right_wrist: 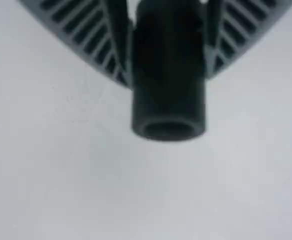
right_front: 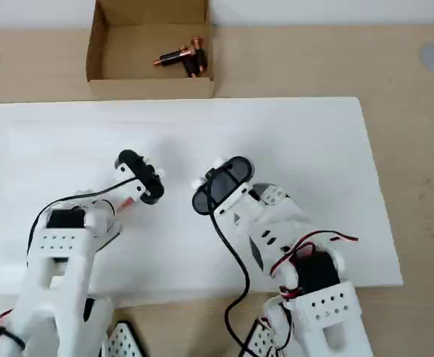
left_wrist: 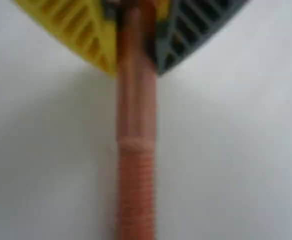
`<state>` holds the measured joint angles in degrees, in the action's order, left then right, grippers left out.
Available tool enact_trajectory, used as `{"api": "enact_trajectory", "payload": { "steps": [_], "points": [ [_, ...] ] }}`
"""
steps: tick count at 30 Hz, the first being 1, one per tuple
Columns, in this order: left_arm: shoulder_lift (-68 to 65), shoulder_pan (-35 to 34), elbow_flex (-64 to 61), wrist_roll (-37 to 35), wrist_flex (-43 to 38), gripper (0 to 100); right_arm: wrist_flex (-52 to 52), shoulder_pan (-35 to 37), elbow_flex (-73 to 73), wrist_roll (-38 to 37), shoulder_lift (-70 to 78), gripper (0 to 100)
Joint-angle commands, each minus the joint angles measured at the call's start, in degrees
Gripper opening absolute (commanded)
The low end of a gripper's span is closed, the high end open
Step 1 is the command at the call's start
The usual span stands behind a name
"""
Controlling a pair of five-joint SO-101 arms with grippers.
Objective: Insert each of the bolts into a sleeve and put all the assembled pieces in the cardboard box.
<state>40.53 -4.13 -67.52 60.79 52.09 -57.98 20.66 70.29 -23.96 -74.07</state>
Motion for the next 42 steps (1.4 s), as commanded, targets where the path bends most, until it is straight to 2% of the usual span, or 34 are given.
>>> {"api": "enact_trajectory", "payload": {
  "steps": [1, 6, 8, 15, 21, 24, 25, 26, 29, 31, 33, 36, 39, 42],
  "points": [
    [-0.8, -0.4, 3.8, -3.5, -0.6, 1, -0.2, 0.7, -0.4, -0.4, -0.5, 1.0],
    [-1.0, -0.5, 9.8, -15.4, -0.8, 1, -0.3, 0.7, -0.4, -0.4, -0.5, 1.0],
    [-1.1, -0.4, 10.8, -17.8, -0.8, 4, -0.3, 0.7, -0.4, -0.4, -0.5, 1.0],
    [-1.2, -0.4, 8.7, -17.7, -2.8, 19, -0.5, 0.7, -0.4, -0.4, -0.5, 1.0],
    [-1.0, -0.2, 2.7, -17.9, -17.8, 20, -0.5, 0.7, -0.4, -0.4, -0.5, 1.0],
    [-0.2, -3.7, 1.8, -18.5, -18.5, 20, -0.5, 0.7, -0.4, -0.4, -0.5, 1.0],
    [0.2, -5.3, 2.3, -21.6, -18.5, 20, -0.5, 0.7, -0.4, -0.4, -0.5, 1.0],
    [0.7, -6.8, 3.2, -27.6, -18.5, 20, -0.5, 0.7, -0.4, -0.4, -0.5, 1.0],
    [1.5, -12.0, 6.2, -49.8, -16.0, 21, -0.5, 0.7, -0.4, -0.4, -0.5, 1.0],
    [1.7, -12.9, 8.3, -64.7, -11.3, 21, -0.4, 0.7, -0.4, -0.4, -0.5, 1.0],
    [1.8, -13.4, 11.3, -76.0, -5.3, 21, -0.4, 0.7, -0.2, -0.4, -0.5, 1.0],
    [1.4, -11.2, 17.5, -80.7, 5.5, 22, -0.2, 0.7, 0.7, -0.4, -0.6, 1.0],
    [1.3, -9.1, 23.4, -83.9, 16.2, 28, -0.5, 0.7, 1.1, -0.4, -0.7, 1.0],
    [1.7, -8.3, 27.9, -93.1, 19.8, 32, -0.4, 0.7, 1.1, -0.4, -0.8, 1.0]
  ]
}}
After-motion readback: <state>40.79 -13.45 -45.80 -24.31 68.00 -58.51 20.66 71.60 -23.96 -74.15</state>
